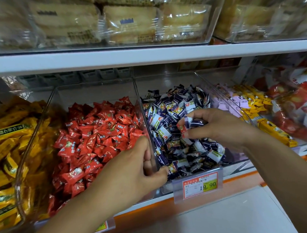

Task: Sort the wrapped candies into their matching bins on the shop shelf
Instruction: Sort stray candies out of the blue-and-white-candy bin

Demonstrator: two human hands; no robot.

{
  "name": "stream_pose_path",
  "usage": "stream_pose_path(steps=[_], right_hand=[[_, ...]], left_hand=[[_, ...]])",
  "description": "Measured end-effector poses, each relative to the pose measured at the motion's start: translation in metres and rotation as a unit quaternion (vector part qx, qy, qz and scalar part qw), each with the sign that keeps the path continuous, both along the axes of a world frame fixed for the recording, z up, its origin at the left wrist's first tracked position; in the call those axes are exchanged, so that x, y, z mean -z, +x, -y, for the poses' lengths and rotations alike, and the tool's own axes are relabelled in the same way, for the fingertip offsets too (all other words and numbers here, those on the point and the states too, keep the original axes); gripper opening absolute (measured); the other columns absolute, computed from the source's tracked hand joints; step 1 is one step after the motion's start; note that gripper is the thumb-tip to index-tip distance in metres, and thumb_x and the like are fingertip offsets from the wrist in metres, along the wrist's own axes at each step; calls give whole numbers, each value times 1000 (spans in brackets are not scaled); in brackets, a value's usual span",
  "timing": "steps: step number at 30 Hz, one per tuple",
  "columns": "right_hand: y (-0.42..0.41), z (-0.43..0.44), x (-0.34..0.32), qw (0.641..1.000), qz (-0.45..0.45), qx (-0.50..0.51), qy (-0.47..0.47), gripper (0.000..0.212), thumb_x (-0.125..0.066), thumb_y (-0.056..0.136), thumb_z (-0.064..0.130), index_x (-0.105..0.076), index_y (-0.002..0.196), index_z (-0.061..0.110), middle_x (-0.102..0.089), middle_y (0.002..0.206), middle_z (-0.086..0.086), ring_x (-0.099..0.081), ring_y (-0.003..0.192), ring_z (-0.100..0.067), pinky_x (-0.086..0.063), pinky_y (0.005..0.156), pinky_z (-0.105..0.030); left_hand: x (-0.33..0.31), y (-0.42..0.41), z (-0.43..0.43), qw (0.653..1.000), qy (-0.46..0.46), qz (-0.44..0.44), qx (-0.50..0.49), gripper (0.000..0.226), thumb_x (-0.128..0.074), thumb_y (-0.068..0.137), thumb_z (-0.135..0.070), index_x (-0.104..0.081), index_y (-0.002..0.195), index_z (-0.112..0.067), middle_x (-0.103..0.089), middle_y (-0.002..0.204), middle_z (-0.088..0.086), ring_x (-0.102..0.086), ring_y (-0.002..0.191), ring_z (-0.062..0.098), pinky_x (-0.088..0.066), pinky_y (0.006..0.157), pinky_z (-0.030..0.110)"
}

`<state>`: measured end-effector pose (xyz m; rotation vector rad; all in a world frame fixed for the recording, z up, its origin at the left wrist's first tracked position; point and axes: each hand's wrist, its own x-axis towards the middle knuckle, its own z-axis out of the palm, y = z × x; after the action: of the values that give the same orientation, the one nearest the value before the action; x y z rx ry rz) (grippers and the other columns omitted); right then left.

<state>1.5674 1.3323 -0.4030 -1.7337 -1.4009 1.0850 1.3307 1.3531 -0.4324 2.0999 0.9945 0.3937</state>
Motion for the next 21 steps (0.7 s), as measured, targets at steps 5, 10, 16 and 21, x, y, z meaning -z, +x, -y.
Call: stream_pose_path(steps=[5, 10, 16, 21], right_hand=[[0, 4, -8, 999, 20, -45, -22, 37, -71, 75, 39, -69, 111, 34, -70, 95, 23, -63, 90, 12, -44, 75, -3], [-8, -3, -2, 994, 90, 20, 52, 19, -68, 88, 12, -73, 97, 28, -74, 94, 10, -69, 84, -2, -54, 82, -18], [-51, -16, -19, 977, -88, 6, 195, 31, -67, 88, 11, -63, 116, 22, -70, 103, 9, -70, 87, -8, -57, 77, -22], [-39, -14, -31, 973, 182, -66, 125, 15, -63, 92, 26, -65, 102, 37, -64, 100, 24, -59, 89, 14, -46, 69, -4]], left_hand=[[0, -1, 0, 1000, 3, -5, 5, 38, -65, 82, -49, -35, 83, -26, -59, 72, -21, -47, 52, 4, -40, 52, 23], [0, 1, 0, 1000, 3, -11, 6, 38, -64, 81, -49, -34, 83, -27, -59, 72, -24, -47, 53, 4, -42, 54, 25], [1, 0, -1, 1000, 3, -13, 2, 38, -64, 77, -54, -33, 81, -30, -58, 70, -20, -46, 52, 4, -43, 55, 29], [1, 0, 0, 1000, 0, -3, 5, 38, -65, 79, -52, -34, 81, -29, -58, 68, -18, -46, 52, 4, -41, 55, 28]])
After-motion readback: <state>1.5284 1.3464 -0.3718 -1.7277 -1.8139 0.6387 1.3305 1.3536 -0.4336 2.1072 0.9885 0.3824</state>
